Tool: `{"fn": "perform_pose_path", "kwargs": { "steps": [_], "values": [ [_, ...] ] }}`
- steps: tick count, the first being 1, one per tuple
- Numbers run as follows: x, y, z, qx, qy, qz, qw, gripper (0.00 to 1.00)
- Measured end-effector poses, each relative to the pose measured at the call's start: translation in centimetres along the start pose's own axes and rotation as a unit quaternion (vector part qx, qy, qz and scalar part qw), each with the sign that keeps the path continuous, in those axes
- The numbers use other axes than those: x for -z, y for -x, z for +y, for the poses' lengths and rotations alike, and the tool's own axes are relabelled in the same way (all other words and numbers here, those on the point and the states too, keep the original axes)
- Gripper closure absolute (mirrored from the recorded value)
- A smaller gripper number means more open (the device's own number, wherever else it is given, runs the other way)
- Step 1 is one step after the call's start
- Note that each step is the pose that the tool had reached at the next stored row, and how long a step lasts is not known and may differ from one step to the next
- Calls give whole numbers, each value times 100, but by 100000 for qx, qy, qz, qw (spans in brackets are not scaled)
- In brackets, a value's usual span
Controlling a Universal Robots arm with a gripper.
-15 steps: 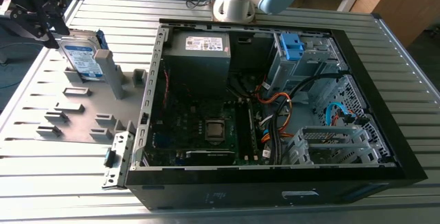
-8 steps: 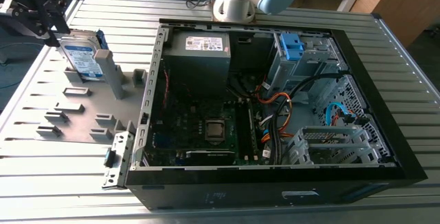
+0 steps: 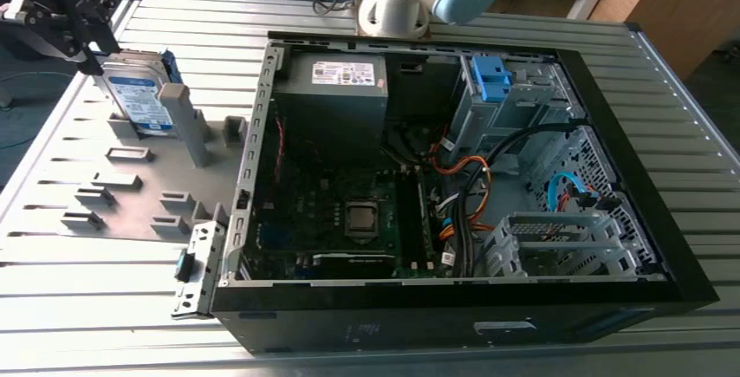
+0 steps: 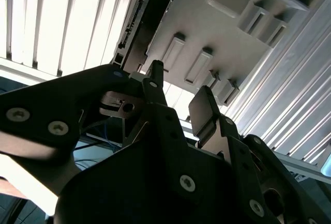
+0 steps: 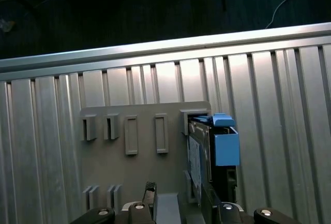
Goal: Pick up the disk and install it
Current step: 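Pick up the disk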
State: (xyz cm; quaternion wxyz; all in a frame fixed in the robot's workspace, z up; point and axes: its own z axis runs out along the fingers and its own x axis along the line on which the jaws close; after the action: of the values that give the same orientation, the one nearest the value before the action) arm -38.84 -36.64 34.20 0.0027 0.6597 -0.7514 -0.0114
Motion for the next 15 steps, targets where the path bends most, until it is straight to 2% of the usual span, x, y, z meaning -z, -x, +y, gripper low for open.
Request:
{"fn": "perform_pose_path", "kwargs": {
  "steps": [4, 6, 14, 15],
  "values": [
    [-7, 0, 1, 0, 2, -12, 100000, 53],
    [-94, 3, 0, 2, -7, -19, 100000, 53],
    [-98, 13, 1, 1, 0, -12, 100000, 53],
    [-113, 19, 1, 1, 1, -7, 100000, 53]
  ]
}}
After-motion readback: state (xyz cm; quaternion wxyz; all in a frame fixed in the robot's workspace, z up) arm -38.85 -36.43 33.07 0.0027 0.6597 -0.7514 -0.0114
